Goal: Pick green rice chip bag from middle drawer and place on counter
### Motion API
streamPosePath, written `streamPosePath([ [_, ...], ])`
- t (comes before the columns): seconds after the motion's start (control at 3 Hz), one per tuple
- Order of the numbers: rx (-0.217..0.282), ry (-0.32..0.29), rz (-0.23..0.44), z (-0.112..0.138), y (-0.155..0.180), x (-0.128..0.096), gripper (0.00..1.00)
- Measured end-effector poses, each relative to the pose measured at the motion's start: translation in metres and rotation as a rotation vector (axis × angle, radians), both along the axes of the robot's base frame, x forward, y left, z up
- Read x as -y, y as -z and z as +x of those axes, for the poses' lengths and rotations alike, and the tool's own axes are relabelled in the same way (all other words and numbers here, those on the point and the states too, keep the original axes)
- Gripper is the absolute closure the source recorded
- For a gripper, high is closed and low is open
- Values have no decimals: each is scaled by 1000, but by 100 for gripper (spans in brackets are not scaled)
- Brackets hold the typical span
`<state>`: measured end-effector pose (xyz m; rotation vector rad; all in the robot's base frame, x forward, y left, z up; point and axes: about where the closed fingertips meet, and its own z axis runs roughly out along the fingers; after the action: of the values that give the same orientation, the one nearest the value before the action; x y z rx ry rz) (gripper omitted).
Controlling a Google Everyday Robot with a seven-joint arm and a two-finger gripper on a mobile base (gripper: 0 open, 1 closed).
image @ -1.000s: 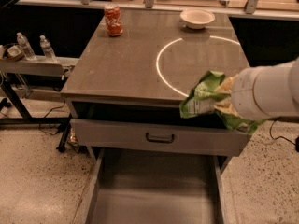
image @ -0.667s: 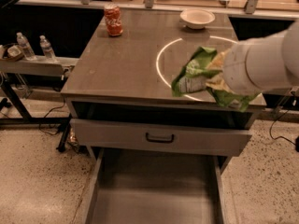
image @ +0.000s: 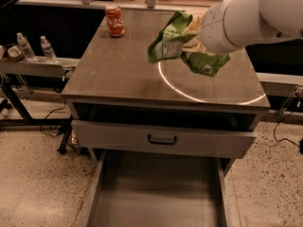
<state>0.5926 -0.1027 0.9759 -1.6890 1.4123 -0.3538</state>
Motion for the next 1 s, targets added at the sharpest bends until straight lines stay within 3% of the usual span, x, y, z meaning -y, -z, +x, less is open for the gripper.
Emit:
streamPosePath([
  [0.67, -90, -51, 91, 68, 19, -34, 100],
  [1.0, -138, -97, 137, 98, 49, -49, 77],
])
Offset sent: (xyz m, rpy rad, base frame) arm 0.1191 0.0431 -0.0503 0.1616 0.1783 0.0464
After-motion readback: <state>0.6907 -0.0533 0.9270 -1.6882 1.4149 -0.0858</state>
